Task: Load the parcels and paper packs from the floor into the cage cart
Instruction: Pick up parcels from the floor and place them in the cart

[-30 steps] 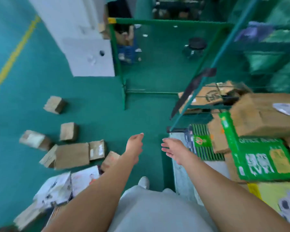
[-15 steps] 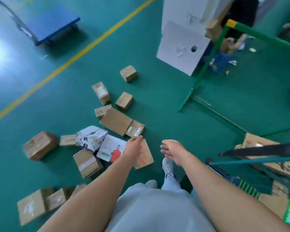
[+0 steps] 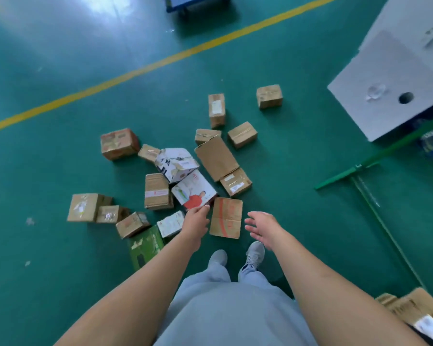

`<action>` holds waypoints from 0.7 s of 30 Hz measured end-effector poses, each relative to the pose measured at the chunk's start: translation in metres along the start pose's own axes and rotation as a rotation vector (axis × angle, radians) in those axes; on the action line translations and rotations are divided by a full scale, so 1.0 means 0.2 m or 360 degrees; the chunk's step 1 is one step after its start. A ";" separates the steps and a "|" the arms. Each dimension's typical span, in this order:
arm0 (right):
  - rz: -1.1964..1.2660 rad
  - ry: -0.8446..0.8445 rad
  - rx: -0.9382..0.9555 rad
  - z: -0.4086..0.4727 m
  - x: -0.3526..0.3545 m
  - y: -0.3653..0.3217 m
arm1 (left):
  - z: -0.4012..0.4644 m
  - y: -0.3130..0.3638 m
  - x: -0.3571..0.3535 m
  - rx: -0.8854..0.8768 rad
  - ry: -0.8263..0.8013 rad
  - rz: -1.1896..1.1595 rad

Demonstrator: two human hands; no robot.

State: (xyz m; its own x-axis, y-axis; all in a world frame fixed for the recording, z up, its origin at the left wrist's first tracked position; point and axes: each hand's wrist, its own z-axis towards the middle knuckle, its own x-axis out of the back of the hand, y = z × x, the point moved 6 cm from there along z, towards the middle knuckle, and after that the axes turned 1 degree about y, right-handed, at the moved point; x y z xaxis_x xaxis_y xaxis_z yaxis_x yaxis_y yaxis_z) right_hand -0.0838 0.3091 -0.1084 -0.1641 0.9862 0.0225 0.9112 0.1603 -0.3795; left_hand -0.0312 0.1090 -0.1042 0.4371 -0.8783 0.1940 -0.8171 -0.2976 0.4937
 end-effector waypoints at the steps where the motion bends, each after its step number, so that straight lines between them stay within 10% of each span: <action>1: -0.0035 -0.0024 -0.0019 0.02 -0.02 0.01 | -0.01 -0.02 0.03 0.0016 0.0019 -0.0044; 21: -0.0773 -0.0239 -0.0156 0.24 -0.62 -0.09 | 0.21 -0.17 0.48 0.0193 0.0273 -0.0599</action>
State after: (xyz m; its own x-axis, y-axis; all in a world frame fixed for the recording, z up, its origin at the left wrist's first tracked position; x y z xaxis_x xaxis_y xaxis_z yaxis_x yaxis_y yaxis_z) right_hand -0.0990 0.1824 -0.1494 -0.6231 0.7812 0.0390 0.7463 0.6087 -0.2694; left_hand 0.0235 0.0187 -0.1370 0.7609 -0.6281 0.1628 -0.6227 -0.6362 0.4555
